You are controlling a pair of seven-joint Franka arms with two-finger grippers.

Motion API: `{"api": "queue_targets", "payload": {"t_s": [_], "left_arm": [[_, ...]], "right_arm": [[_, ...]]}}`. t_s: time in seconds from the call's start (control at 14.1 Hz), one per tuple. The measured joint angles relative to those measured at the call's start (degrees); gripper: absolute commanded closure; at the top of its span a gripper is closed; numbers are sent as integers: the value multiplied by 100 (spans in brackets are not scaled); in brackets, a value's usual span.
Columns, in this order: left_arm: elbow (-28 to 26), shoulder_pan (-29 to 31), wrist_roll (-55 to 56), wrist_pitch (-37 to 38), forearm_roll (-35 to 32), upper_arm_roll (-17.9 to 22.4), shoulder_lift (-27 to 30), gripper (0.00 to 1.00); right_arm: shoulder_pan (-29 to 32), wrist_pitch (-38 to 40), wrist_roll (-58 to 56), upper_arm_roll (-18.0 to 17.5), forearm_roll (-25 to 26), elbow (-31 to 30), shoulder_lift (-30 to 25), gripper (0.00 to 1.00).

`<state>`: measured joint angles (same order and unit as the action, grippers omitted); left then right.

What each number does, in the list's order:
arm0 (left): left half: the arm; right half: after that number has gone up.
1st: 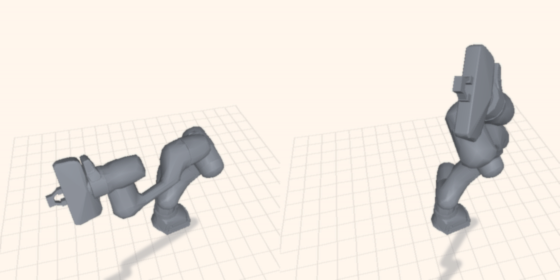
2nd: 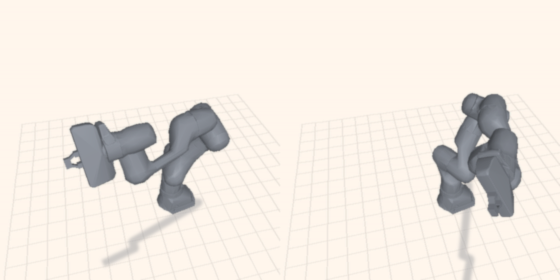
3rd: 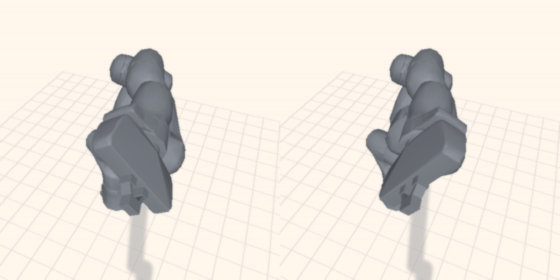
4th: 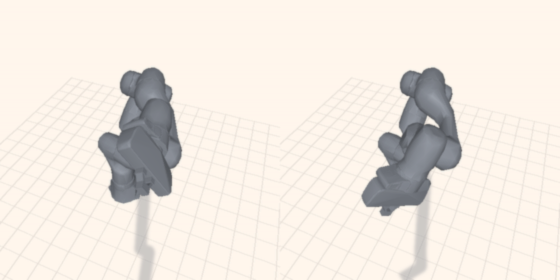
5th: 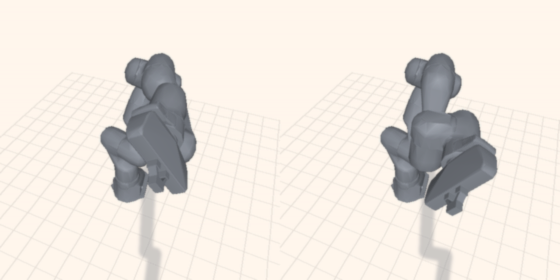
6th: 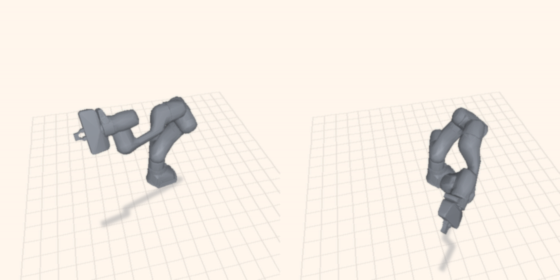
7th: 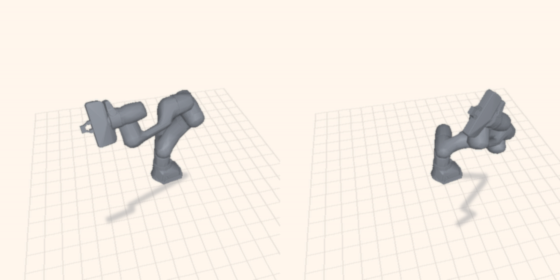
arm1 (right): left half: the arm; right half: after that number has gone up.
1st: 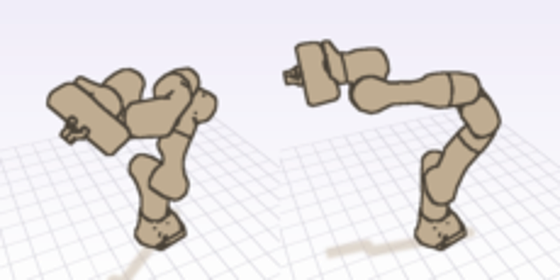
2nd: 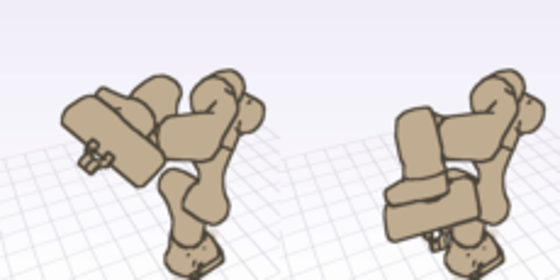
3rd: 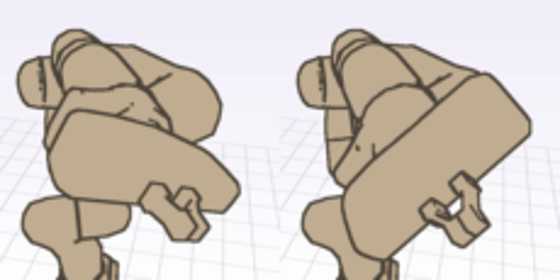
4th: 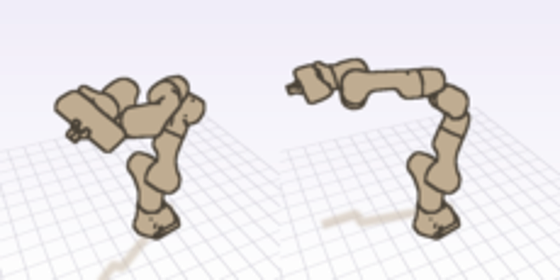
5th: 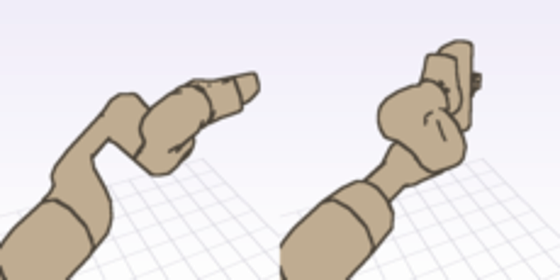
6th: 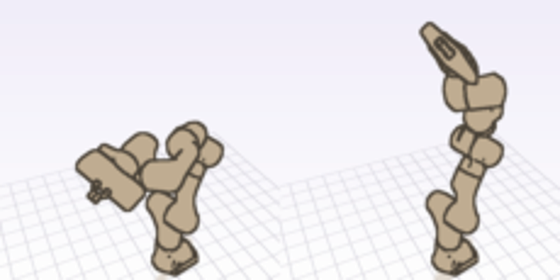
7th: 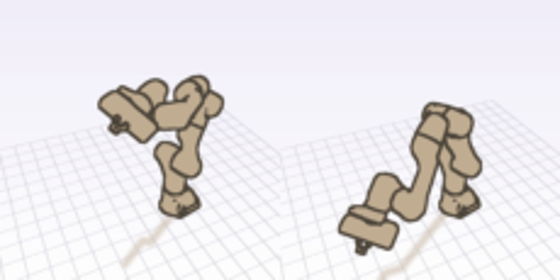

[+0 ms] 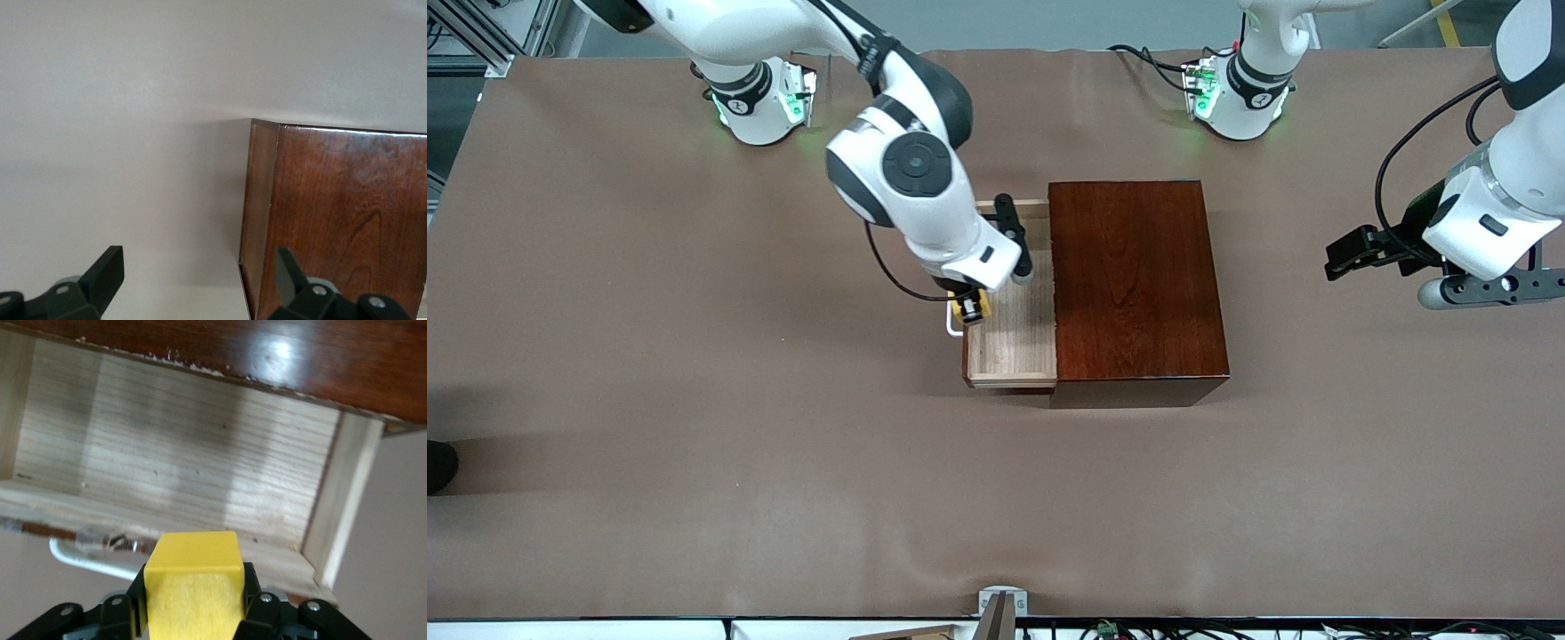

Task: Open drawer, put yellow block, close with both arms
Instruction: 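Carry the yellow cube with the right gripper over the open drawer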

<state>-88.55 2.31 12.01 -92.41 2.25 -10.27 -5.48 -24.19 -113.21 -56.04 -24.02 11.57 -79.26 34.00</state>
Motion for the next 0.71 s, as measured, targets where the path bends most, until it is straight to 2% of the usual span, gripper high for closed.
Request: {"api": "queue_targets", "payload": {"t_s": [0.14, 0.28, 0.71], "left_arm": [[0, 1, 0, 0, 0, 1, 0, 0], [0, 0, 0, -1, 0, 0, 0, 0], [0, 0, 0, -5, 0, 0, 0, 0]], "right_arm": [[-509, -11, 217, 396, 21, 103, 90, 100], [-827, -69, 389, 592, 23, 132, 164, 100], [-1038, -346, 712, 652, 138, 135, 467, 100]]}}
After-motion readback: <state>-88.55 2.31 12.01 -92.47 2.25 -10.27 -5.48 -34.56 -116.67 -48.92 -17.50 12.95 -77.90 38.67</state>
